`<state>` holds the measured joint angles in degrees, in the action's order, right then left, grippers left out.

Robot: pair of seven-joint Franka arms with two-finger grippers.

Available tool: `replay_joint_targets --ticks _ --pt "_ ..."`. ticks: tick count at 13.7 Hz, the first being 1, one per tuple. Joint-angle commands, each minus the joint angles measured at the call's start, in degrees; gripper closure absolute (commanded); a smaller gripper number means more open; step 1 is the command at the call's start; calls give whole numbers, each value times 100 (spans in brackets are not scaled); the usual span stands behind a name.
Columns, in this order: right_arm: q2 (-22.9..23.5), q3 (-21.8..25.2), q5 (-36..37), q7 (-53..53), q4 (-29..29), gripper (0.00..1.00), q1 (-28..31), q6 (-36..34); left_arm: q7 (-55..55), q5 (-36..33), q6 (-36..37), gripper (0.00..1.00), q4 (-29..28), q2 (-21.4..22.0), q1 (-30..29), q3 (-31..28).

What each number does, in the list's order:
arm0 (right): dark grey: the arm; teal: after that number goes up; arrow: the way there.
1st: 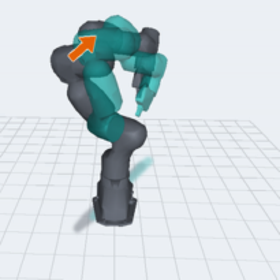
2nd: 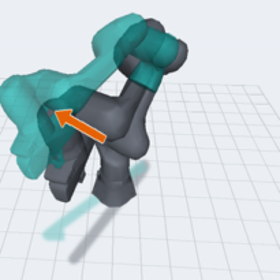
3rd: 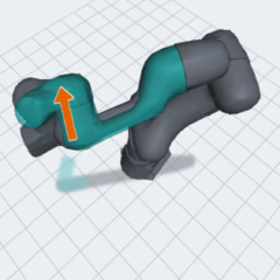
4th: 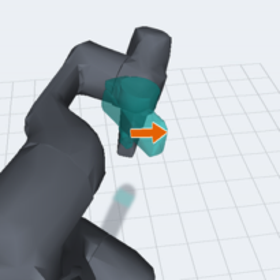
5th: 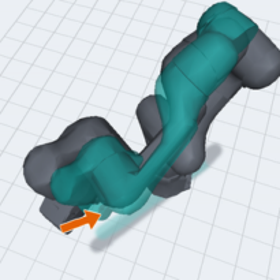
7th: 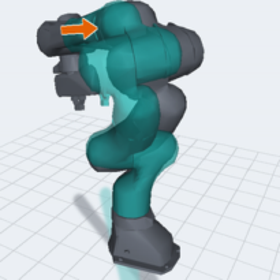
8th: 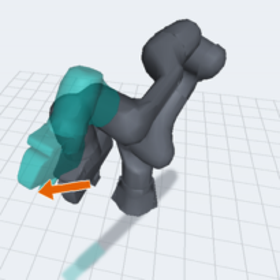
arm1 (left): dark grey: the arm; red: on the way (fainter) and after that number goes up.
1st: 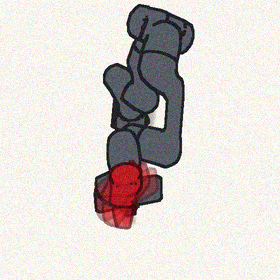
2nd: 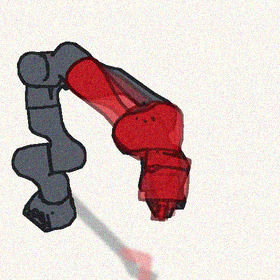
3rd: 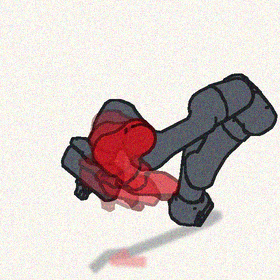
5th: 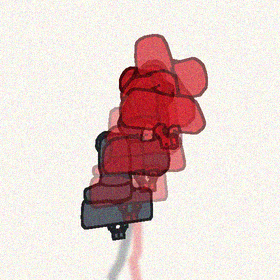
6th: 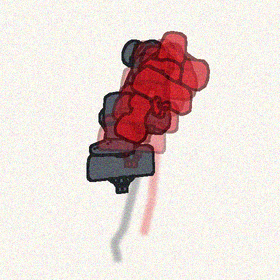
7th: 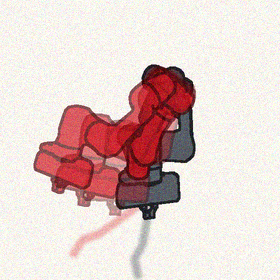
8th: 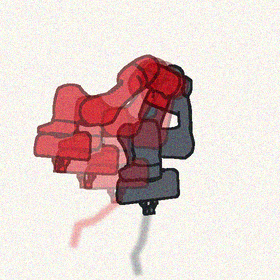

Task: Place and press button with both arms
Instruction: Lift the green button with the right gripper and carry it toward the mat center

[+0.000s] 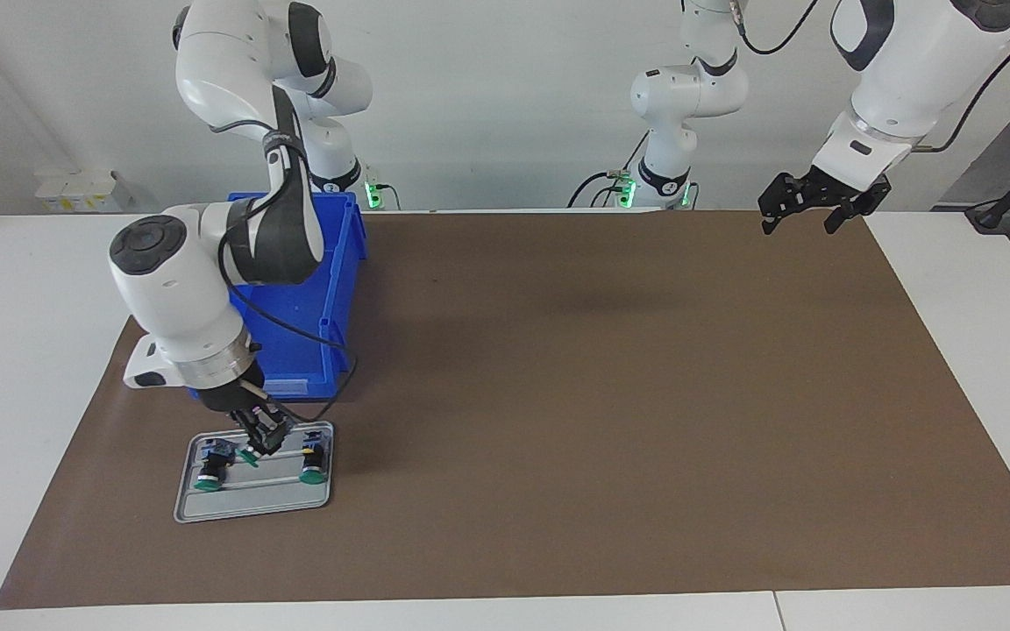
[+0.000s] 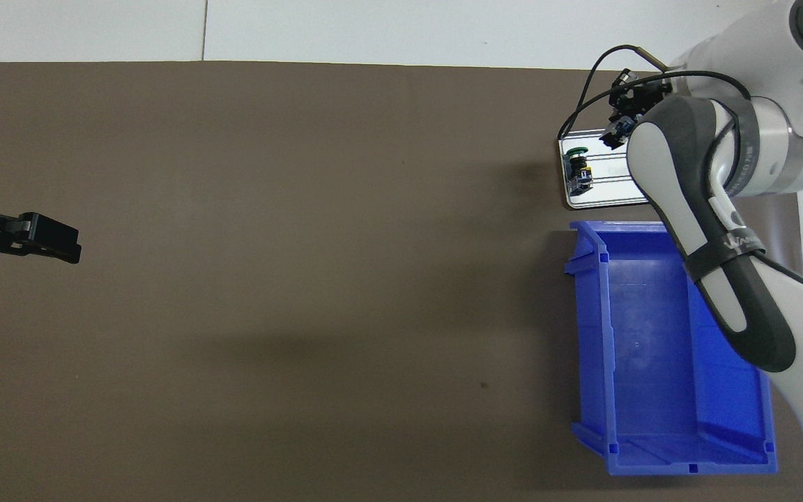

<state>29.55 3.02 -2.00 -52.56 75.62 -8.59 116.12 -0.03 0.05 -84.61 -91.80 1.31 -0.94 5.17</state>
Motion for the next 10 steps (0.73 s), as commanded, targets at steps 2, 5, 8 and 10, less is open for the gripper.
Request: replay_joint_targets --ticks 2,5,8,10 --pt "-81 -30 7 -2455 -30 100 -940 -151 29 -102 59 0 -66 71 -11 19" --pt "-37 -21 50 -4003 14 100 -1766 -81 29 -102 59 0 -66 71 -11 19" --pt "348 -21 515 -5321 -56 100 -2558 -46 29 -102 59 0 -66 71 -11 19" --pt "735 -12 639 -6000 -144 100 -2998 287 29 -102 59 0 -66 71 -11 19"
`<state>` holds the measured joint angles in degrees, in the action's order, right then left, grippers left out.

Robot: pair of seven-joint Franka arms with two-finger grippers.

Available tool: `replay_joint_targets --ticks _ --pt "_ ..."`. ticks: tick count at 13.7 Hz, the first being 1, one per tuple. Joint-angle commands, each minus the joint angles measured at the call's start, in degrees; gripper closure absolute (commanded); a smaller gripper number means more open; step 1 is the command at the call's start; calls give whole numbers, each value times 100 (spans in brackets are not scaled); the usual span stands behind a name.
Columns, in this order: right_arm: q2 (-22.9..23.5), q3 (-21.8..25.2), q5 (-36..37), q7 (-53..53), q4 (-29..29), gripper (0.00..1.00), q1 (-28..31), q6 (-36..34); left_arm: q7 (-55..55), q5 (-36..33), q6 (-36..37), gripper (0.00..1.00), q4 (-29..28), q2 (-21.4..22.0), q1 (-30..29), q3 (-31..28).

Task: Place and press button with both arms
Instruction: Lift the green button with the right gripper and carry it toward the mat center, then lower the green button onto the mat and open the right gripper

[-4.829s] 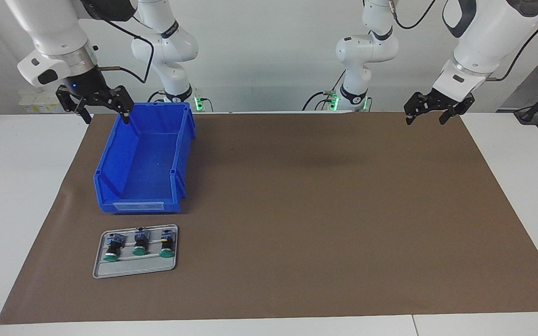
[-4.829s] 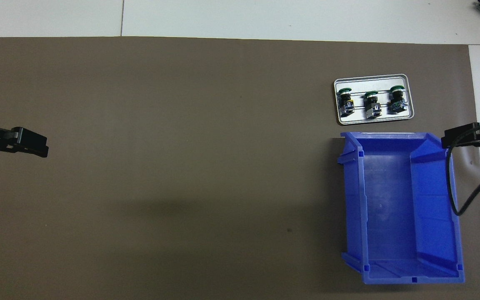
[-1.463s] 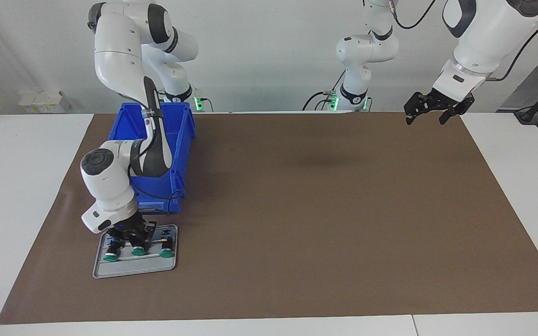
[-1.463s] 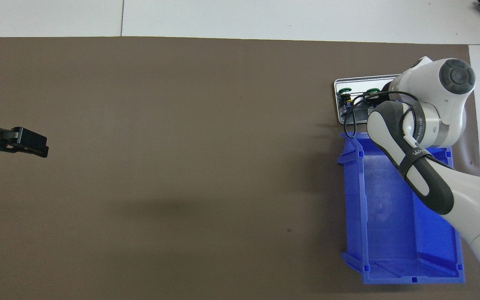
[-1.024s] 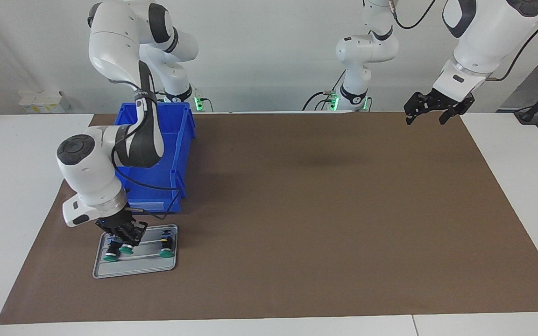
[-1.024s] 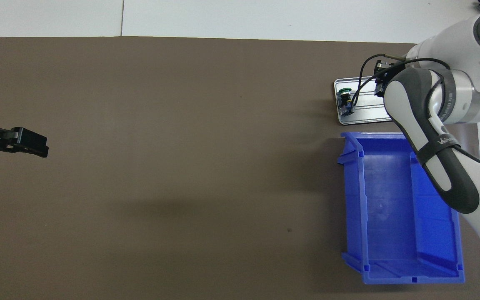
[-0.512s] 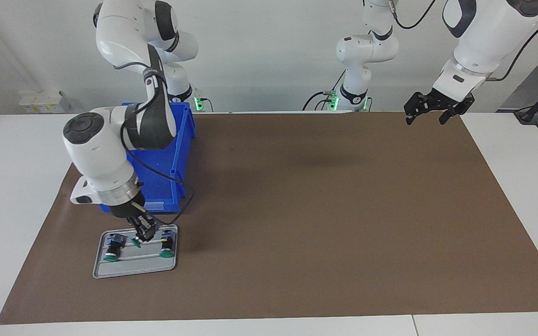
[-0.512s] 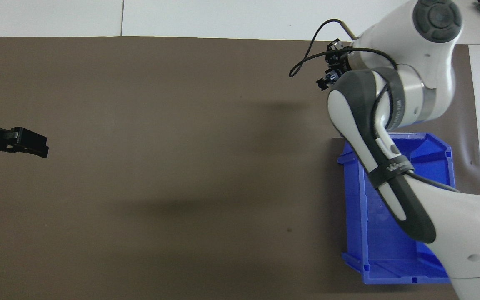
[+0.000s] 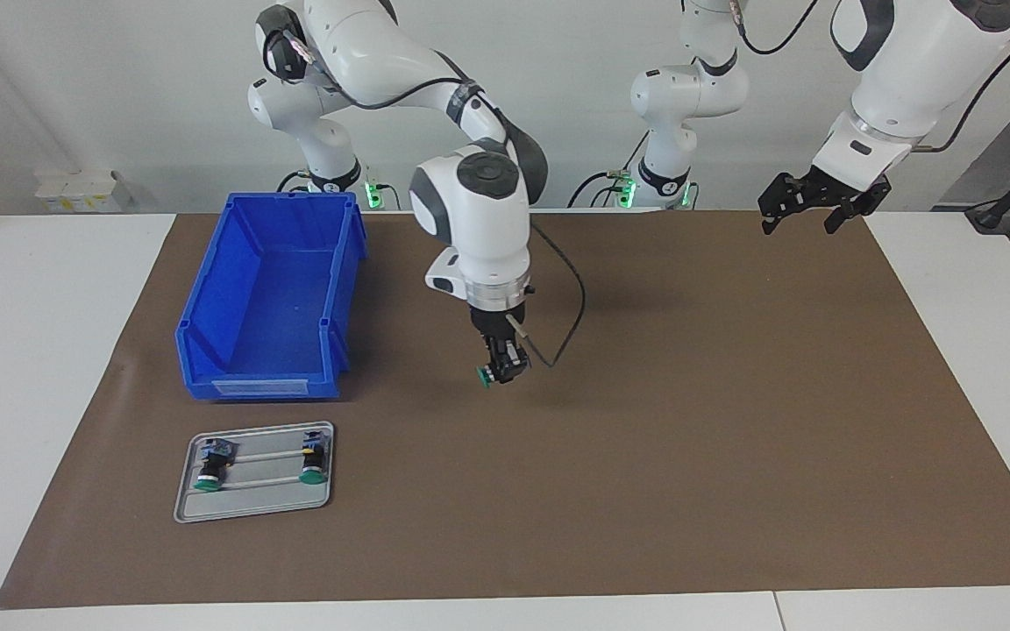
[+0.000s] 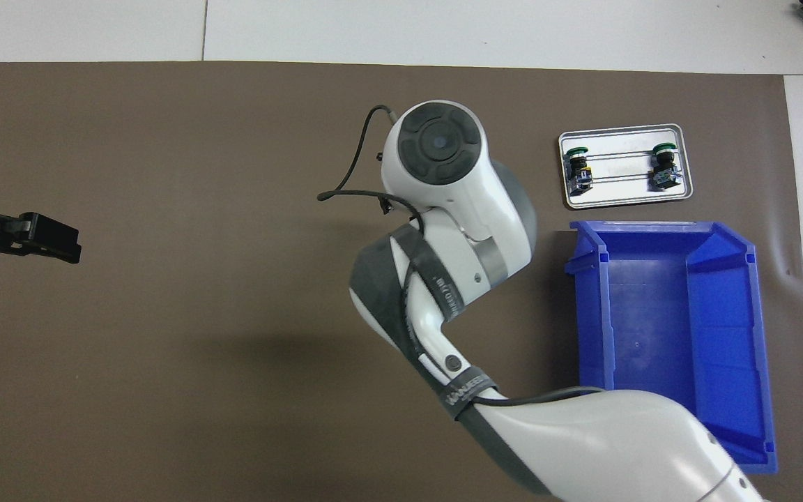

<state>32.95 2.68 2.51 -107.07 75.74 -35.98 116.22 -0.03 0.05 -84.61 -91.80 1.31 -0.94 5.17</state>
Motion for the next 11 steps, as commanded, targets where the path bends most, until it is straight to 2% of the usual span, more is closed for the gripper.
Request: replay_joint_targets --ticks 1,3,7,11 --pt "536 40 188 -891 -165 100 -408 435 29 -102 59 0 -66 71 -11 20" --pt "677 31 293 -1472 -209 100 -663 559 29 -111 59 0 -66 71 -11 20" --pt "678 14 311 -2062 -165 100 -761 806 29 -102 59 0 -66 71 -11 20" --pt "704 14 346 -2160 11 100 -770 1034 29 -102 59 0 -66 71 -11 20"
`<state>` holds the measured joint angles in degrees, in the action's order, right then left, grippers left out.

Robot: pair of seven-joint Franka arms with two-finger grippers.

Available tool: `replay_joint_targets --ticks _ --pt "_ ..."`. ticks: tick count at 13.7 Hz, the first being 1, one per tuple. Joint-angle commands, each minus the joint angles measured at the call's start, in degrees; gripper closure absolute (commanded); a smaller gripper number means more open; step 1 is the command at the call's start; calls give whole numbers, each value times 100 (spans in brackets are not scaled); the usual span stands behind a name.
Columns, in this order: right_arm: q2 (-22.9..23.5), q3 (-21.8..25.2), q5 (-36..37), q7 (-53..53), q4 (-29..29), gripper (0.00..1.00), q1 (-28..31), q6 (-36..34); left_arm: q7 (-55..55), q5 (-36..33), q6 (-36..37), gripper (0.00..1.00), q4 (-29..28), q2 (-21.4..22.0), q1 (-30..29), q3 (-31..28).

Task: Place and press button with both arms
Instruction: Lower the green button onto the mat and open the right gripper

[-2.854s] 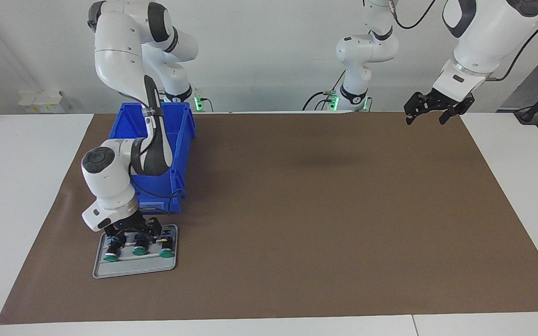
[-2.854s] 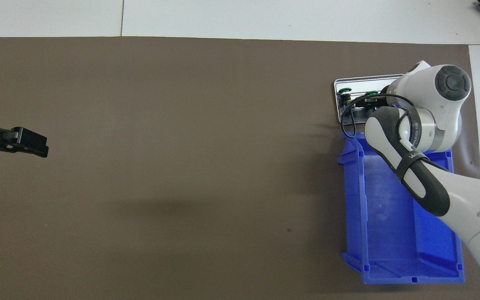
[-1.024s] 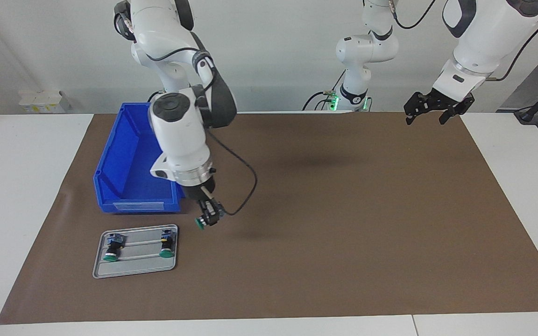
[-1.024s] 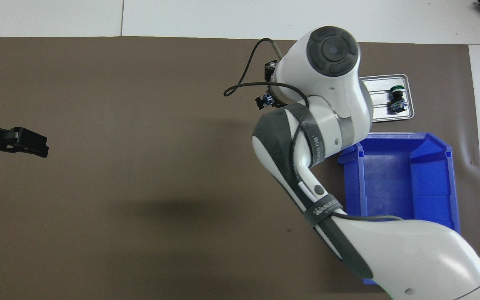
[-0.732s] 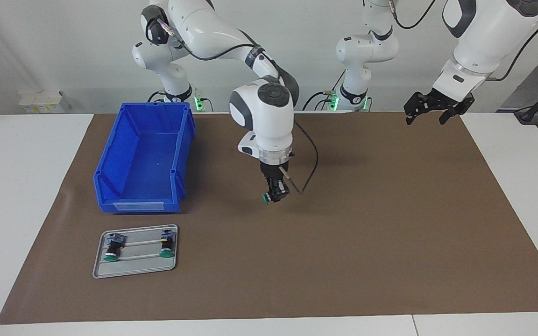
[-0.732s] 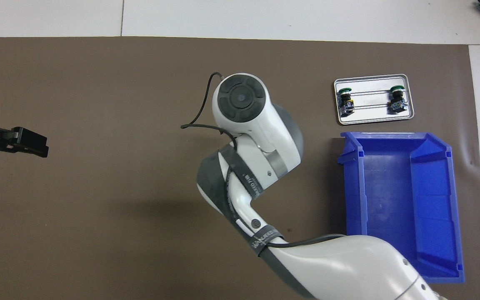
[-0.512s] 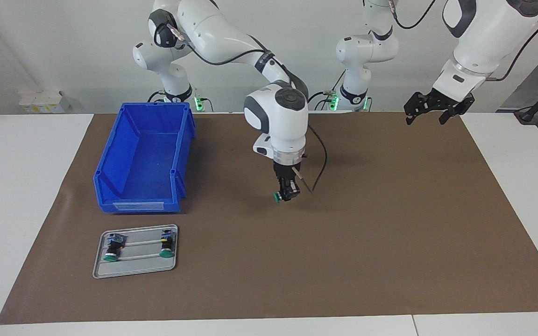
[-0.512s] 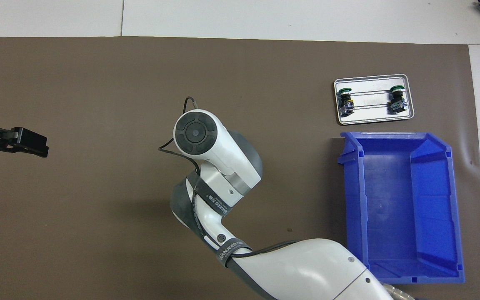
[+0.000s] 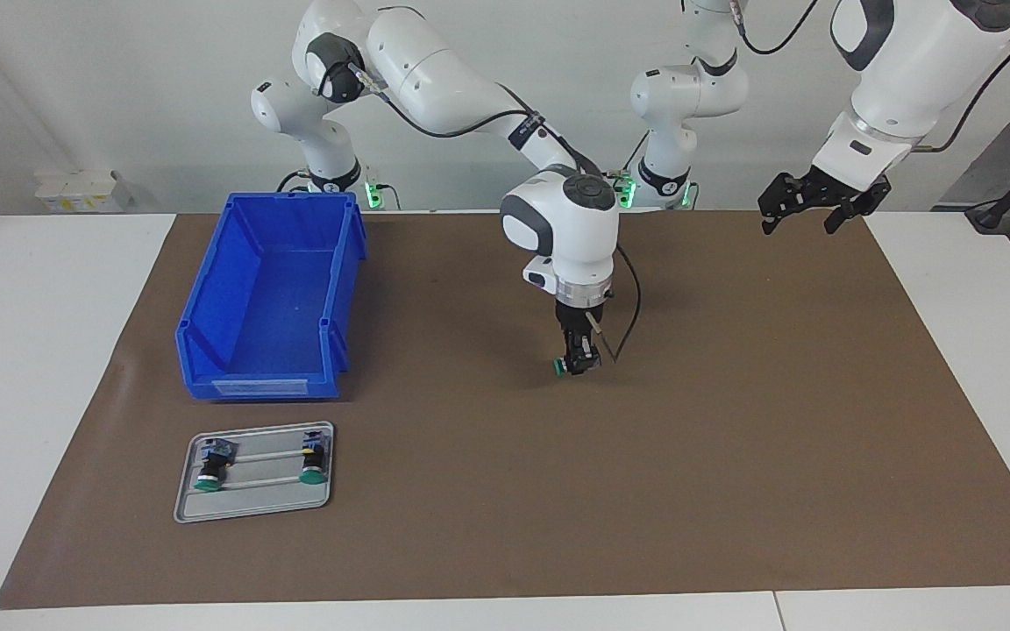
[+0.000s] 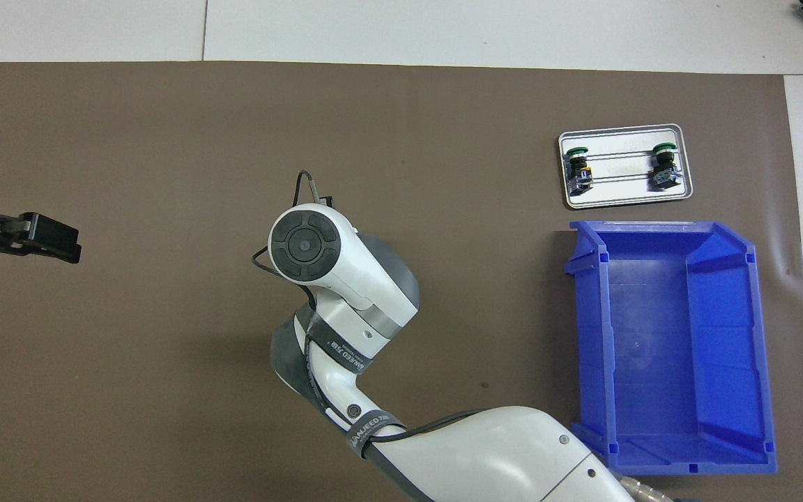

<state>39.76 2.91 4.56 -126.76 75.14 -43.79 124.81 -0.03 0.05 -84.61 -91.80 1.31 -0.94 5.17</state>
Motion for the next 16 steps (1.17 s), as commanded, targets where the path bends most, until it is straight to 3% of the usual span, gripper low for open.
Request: replay_joint_targets --ticks 1,14,15,16 --pt "23 -10 141 -191 71 100 11 193 29 -102 59 0 -66 71 -11 19" --pt "243 -1 361 -735 185 100 -288 597 29 -111 59 0 -66 71 -11 19" --pt "243 -1 370 -745 185 84 -288 597 29 -102 59 0 -66 71 -11 19" --pt "234 -1 361 -710 203 44 -271 623 29 -111 59 0 -66 71 -11 19"
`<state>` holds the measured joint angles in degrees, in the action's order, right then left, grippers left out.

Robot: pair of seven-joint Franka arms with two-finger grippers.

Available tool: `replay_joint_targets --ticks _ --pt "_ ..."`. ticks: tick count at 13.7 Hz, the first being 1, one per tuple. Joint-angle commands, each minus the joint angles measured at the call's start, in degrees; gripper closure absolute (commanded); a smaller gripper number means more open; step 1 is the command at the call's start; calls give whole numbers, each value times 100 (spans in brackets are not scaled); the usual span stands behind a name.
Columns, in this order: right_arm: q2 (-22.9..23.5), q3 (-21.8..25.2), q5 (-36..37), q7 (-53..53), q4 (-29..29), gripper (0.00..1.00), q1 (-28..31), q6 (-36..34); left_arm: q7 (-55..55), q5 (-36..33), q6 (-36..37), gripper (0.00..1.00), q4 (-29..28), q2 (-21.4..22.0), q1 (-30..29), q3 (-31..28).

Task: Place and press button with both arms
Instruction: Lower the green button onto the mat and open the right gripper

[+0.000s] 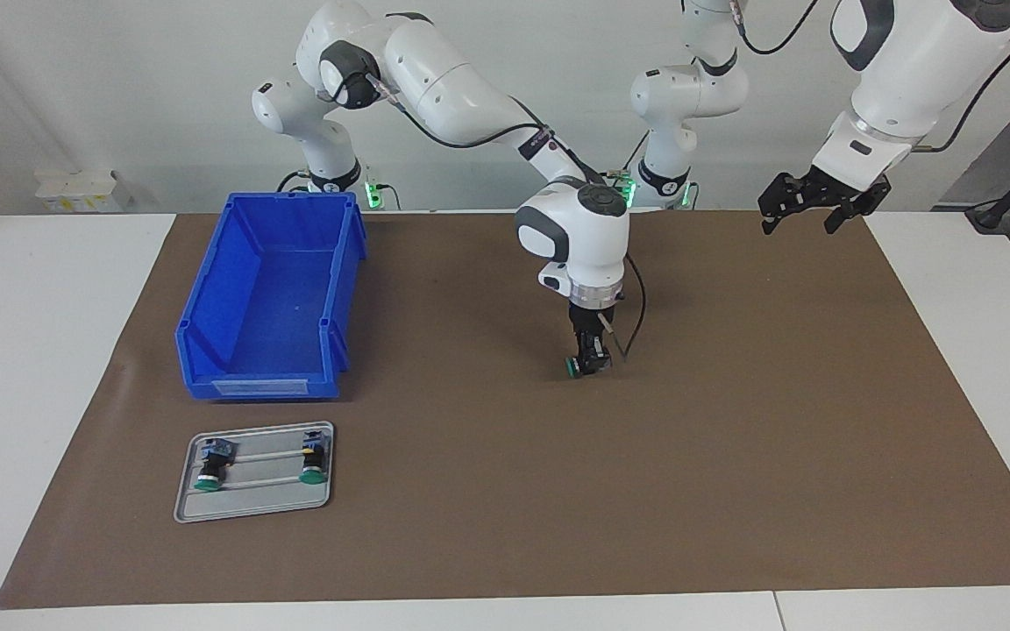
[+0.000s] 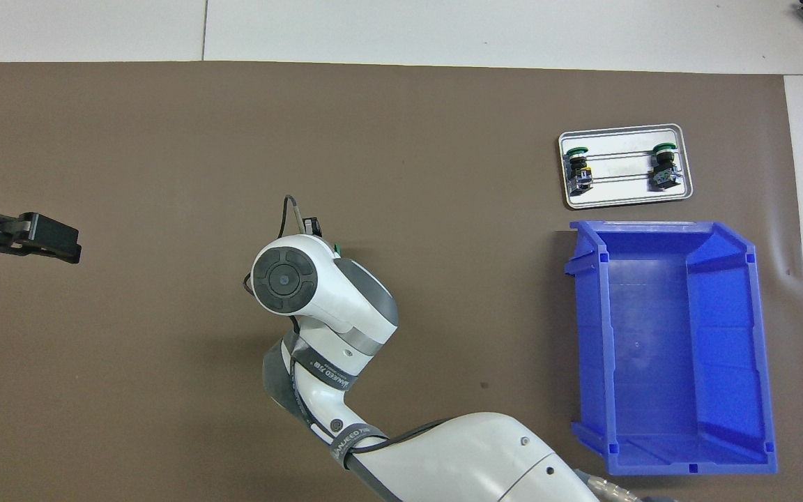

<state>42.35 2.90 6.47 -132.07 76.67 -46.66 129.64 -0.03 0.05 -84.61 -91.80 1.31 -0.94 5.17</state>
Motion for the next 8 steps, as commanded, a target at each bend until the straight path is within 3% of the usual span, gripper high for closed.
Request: replay_joint_targets --ticks 1,5,8 --pt "-25 0 170 -74 67 0 60 140 38 -102 59 0 -66 71 -11 19" --pt "-515 0 91 885 190 0 324 35 29 -102 59 0 -66 71 -11 19" --pt "-1472 -8 56 1759 891 0 806 26 29 -111 59 0 -66 71 -11 19"
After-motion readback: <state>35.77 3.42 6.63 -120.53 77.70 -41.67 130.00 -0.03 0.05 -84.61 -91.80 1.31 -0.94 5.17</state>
